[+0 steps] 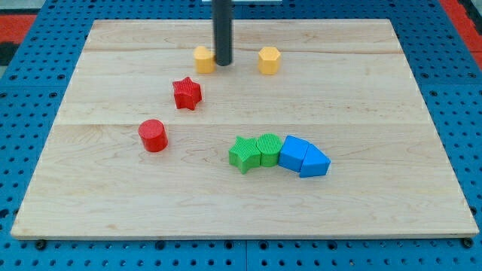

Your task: Move the yellow hexagon towards top center

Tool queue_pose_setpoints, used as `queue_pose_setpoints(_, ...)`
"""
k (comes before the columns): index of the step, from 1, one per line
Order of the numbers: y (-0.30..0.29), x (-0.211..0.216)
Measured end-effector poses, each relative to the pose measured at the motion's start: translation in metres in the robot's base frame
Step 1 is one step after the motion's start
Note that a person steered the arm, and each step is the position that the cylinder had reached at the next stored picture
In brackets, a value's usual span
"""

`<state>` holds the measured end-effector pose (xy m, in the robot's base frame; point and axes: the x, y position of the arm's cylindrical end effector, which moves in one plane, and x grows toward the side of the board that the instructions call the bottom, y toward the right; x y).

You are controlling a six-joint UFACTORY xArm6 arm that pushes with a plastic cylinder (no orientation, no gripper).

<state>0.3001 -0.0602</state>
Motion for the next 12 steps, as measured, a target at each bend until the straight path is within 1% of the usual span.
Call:
queue_pose_setpoints(1,-0.070,-0.003)
queue_pose_setpoints(2,-0.056,-0.016)
queue_pose_setpoints(3,0.001,-0.044)
queue_pose_setpoints(4,0.079,-0.078)
queue_pose_setpoints(5,0.185,-0.085)
queue_pose_setpoints(6,0.266,-0.056)
queue_pose_setpoints(7,0.300,-0.016)
queue_pose_setpoints(8,0.273,0.014)
queue_pose_setpoints(10,0.139,0.017)
queue_pose_setpoints(11,0.106,0.017)
queue_pose_setpoints(12,0.094,0.012)
